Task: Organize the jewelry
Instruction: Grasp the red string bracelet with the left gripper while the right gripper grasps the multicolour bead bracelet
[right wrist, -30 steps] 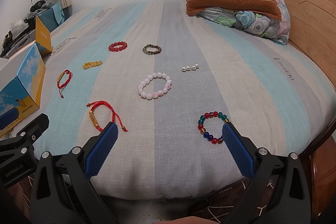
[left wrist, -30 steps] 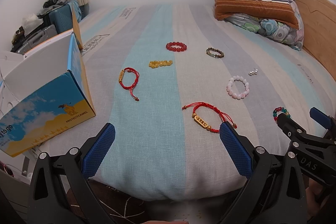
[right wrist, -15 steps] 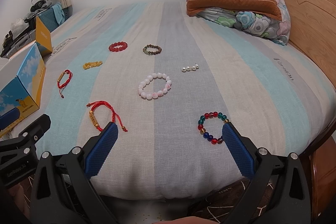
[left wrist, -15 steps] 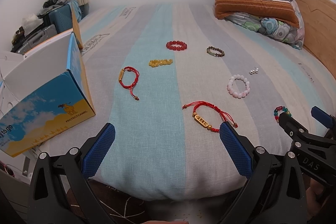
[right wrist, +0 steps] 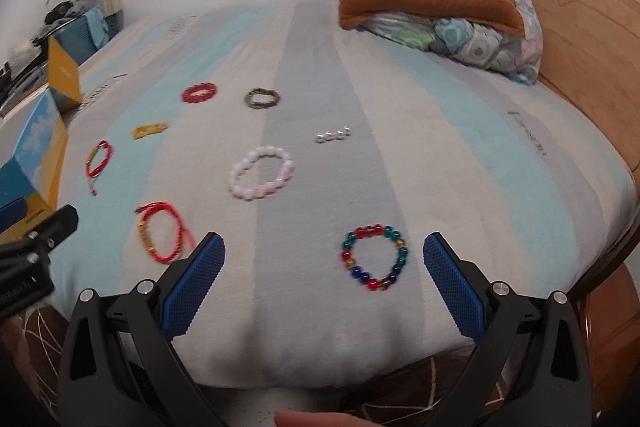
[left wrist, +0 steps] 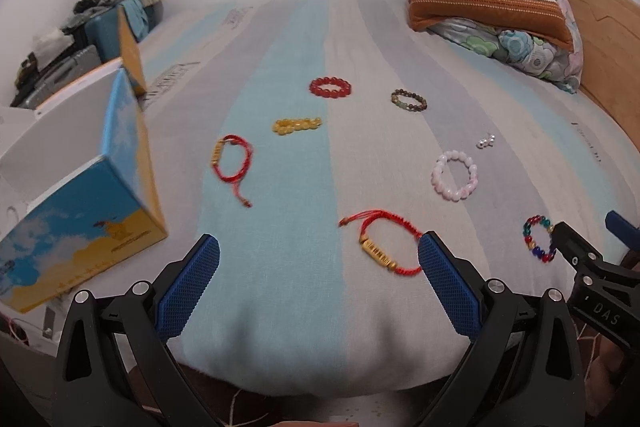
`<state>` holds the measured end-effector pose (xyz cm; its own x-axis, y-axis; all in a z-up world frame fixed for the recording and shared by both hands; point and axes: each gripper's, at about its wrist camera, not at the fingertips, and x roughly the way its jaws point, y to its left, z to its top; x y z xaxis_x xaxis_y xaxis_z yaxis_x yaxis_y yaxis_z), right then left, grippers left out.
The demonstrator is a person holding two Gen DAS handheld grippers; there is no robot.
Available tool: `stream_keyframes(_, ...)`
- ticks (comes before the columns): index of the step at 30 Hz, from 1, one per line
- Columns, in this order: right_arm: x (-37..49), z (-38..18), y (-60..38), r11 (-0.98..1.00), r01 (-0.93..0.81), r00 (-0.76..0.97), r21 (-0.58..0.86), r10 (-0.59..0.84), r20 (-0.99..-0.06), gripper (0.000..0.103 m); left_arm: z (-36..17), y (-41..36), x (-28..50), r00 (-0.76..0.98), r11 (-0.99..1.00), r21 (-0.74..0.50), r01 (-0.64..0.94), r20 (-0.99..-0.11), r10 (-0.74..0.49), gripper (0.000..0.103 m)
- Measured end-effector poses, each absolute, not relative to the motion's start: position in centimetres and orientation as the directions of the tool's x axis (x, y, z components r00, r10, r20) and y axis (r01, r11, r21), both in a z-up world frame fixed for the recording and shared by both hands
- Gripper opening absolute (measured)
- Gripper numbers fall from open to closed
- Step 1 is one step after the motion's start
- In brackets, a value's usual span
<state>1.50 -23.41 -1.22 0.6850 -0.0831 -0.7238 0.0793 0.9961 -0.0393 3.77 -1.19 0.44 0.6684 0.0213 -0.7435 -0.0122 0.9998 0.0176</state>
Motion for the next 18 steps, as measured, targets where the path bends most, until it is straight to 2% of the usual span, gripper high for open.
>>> stream_keyframes(9, 5.1, -4.5, -26.8, 0.995, 0.096, 0.59, -0.004, -0.06, -0.805, 0.096, -3.1, -3.0, 9.5, 0.537, 0.999, -0.011, 0.042, -0.843, -0.031, 0.097)
stream_keyframes(12, 5.7, -5.8, -27.2, 0.996, 0.09, 0.564, 0.005, -0.047, -0.825, 0.096, -4.7, -3.7, 10.6, 0.509, 0.998, 0.007, 0.056, -0.86, -0.023, 0.097)
stream_keyframes(16, 6.5, -7.2, -27.9, 0.996, 0.087, 0.528, 0.036, -0.015, -0.849, 0.096, -6.4, -3.9, 11.3, 0.473, 0.997, -0.031, 0.069, -0.879, -0.06, 0.097)
stream_keyframes(18, 6.8, -7.8, -28.1, 0.995, 0.086, 0.507, 0.048, -0.003, -0.862, 0.091, -7.0, -3.9, 11.4, 0.46, 0.996, -0.045, 0.077, -0.885, -0.076, 0.097)
